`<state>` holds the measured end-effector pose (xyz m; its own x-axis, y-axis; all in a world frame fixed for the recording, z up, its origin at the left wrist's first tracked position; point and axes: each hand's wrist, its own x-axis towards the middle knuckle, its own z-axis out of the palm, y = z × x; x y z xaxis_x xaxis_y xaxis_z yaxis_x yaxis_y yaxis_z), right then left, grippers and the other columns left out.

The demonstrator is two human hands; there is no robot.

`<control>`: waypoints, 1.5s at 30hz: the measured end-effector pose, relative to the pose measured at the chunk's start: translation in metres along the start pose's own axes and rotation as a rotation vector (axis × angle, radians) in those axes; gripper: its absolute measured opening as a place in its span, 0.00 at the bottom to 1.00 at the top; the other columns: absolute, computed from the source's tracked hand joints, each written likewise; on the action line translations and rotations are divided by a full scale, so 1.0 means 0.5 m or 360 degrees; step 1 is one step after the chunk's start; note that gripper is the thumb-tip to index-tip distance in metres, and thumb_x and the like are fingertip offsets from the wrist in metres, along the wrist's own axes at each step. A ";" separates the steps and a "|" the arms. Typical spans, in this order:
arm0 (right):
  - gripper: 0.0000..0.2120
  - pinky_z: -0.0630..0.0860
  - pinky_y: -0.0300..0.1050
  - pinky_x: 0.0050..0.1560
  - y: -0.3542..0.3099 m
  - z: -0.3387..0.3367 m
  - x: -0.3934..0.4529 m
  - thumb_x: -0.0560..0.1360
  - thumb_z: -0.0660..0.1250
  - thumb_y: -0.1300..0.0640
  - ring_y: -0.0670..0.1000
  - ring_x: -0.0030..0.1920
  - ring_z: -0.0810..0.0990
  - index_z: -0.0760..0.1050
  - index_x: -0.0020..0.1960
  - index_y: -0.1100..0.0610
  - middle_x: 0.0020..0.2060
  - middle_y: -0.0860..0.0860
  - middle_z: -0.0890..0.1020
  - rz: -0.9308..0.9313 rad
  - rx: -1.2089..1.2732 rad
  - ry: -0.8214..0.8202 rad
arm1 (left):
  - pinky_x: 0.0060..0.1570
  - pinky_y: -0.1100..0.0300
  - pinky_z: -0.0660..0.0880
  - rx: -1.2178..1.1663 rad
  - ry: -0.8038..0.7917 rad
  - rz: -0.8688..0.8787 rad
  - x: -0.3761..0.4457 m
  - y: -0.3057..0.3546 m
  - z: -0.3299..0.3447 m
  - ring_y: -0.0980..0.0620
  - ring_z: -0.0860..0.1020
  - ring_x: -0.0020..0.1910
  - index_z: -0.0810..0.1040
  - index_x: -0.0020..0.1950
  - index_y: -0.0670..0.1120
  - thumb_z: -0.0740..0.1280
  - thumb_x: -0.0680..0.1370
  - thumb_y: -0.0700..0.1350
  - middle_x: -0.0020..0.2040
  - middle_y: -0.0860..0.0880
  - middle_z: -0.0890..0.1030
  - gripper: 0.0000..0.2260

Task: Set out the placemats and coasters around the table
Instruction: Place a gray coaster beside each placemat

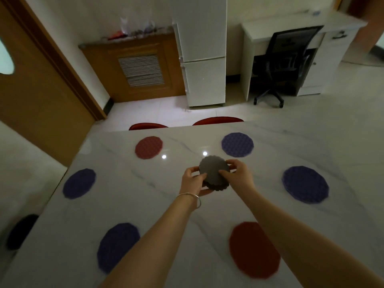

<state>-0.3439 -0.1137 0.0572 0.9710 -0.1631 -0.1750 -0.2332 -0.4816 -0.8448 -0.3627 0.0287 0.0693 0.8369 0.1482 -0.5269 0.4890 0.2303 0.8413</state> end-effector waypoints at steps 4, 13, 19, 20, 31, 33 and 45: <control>0.19 0.79 0.46 0.48 -0.064 0.053 -0.074 0.69 0.73 0.55 0.50 0.48 0.78 0.72 0.58 0.52 0.53 0.51 0.78 -0.0088 -0.0041 0.0053 | 0.32 0.53 0.80 -0.0095 -0.0028 0.0039 -0.051 0.016 -0.098 0.43 0.81 0.47 0.72 0.56 0.49 0.65 0.76 0.36 0.52 0.40 0.78 0.12; 0.18 0.70 0.38 0.41 -0.167 0.250 -0.300 0.66 0.75 0.55 0.47 0.45 0.73 0.69 0.48 0.49 0.45 0.47 0.74 -0.0194 -0.0181 0.0239 | 0.33 0.50 0.81 -0.0193 -0.0232 -0.0012 -0.141 0.003 -0.396 0.40 0.81 0.49 0.72 0.56 0.47 0.65 0.76 0.35 0.52 0.39 0.78 0.12; 0.21 0.71 0.33 0.30 -0.193 0.378 -0.429 0.67 0.74 0.58 0.44 0.40 0.75 0.66 0.53 0.49 0.44 0.46 0.74 -0.0049 -0.0093 0.0202 | 0.32 0.47 0.81 -0.0202 -0.0303 -0.0131 -0.166 -0.039 -0.560 0.37 0.80 0.49 0.72 0.56 0.45 0.64 0.76 0.34 0.53 0.37 0.77 0.11; 0.23 0.74 0.36 0.31 -0.192 0.390 -0.443 0.67 0.74 0.59 0.46 0.41 0.76 0.66 0.55 0.50 0.45 0.47 0.74 -0.0050 -0.0079 0.0206 | 0.31 0.48 0.80 -0.0193 -0.0306 -0.0154 -0.168 -0.046 -0.572 0.36 0.80 0.48 0.72 0.56 0.45 0.63 0.76 0.34 0.53 0.36 0.77 0.11; 0.16 0.76 0.34 0.47 -0.171 0.405 -0.537 0.66 0.75 0.59 0.49 0.49 0.78 0.79 0.53 0.57 0.55 0.52 0.77 -0.0778 -0.0478 -0.0209 | 0.35 0.43 0.80 -0.0154 -0.0251 -0.0287 -0.195 -0.080 -0.650 0.38 0.78 0.47 0.69 0.62 0.38 0.61 0.77 0.34 0.53 0.37 0.76 0.13; 0.13 0.76 0.38 0.49 -0.172 0.403 -0.546 0.67 0.73 0.64 0.52 0.50 0.79 0.80 0.51 0.60 0.54 0.55 0.79 -0.0911 -0.0547 -0.0196 | 0.35 0.44 0.80 -0.0127 -0.0269 -0.0273 -0.201 -0.076 -0.651 0.37 0.78 0.48 0.69 0.63 0.38 0.60 0.78 0.35 0.54 0.36 0.76 0.14; 0.06 0.77 0.46 0.40 -0.183 0.405 -0.548 0.72 0.69 0.63 0.53 0.43 0.79 0.80 0.45 0.54 0.41 0.51 0.83 -0.1107 -0.0658 -0.0167 | 0.33 0.48 0.80 -0.0234 -0.0346 -0.0325 -0.233 -0.073 -0.677 0.39 0.79 0.48 0.70 0.61 0.42 0.60 0.79 0.39 0.53 0.39 0.78 0.11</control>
<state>-0.5779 0.1494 0.0803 0.8962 0.3617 0.2570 0.4437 -0.7252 -0.5266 -0.5611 0.3285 0.0592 0.7657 -0.1204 -0.6318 0.6248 0.3726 0.6862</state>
